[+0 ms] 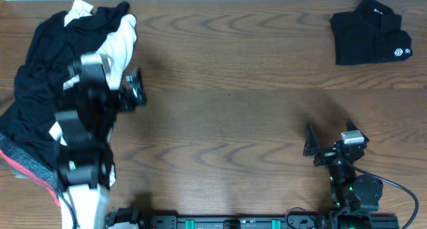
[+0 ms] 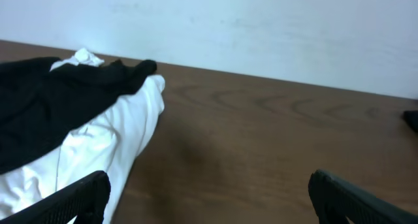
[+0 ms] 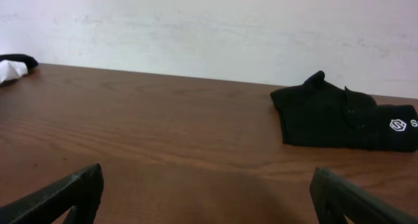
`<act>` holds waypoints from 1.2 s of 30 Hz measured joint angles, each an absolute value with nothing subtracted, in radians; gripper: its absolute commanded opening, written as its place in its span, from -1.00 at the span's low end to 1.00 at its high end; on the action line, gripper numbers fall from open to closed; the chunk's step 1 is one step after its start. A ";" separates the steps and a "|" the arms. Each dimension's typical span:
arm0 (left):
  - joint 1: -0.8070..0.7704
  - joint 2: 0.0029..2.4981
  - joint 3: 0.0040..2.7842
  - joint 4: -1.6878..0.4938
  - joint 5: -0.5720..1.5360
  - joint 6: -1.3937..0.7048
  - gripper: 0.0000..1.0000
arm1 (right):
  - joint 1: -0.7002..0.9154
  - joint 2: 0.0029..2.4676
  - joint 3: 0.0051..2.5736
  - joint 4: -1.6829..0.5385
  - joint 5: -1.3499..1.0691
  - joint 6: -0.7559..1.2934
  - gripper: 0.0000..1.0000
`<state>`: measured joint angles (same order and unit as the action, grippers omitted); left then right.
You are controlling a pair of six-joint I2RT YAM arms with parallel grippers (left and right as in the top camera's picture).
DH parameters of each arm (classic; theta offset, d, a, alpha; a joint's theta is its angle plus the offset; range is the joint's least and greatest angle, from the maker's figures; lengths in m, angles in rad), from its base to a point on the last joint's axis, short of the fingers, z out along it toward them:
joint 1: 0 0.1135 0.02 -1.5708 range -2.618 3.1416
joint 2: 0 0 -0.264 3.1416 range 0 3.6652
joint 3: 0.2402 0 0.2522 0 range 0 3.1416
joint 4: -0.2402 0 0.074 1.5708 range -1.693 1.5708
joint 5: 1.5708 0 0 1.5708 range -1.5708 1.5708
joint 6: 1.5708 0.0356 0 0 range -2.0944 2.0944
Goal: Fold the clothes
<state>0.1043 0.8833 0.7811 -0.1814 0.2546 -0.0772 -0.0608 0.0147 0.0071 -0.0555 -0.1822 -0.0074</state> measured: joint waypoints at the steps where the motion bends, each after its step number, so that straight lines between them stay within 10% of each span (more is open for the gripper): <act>1: 0.104 0.830 0.731 -0.174 0.255 -0.078 0.96 | -0.061 0.015 0.007 -0.055 -0.182 -0.007 0.99; 17: 0.075 0.244 0.125 0.269 0.255 -0.078 0.96 | -0.061 0.015 0.007 -0.056 -0.182 -0.007 0.99; 36: 0.067 0.013 0.010 0.270 0.255 -0.077 0.96 | -0.061 0.015 0.007 -0.056 -0.182 -0.007 0.98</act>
